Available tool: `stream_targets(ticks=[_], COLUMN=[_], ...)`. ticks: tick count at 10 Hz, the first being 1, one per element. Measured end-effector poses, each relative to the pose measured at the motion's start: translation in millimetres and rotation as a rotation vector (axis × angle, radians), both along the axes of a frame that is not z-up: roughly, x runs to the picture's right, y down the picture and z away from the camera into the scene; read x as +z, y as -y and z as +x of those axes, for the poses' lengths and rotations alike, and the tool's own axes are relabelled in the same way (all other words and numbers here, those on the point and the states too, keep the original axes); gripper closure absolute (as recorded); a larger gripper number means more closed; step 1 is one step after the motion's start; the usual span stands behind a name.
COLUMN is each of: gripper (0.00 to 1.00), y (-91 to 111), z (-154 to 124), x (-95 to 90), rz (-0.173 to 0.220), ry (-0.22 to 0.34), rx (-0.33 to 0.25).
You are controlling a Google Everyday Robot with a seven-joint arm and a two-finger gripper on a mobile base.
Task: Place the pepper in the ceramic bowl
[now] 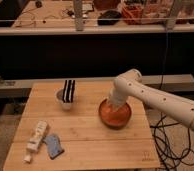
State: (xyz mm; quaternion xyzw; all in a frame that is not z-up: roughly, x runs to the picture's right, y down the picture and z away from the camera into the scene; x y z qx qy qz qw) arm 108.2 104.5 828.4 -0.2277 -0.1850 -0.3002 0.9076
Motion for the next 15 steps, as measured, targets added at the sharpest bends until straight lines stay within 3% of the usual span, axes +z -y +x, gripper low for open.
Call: stream_targets(ticks=[15], gripper=[0.98], y=[-1.8], z=[1.1], x=[-2.0], rz=[-0.018], ry=[-0.004], rx=[0.003])
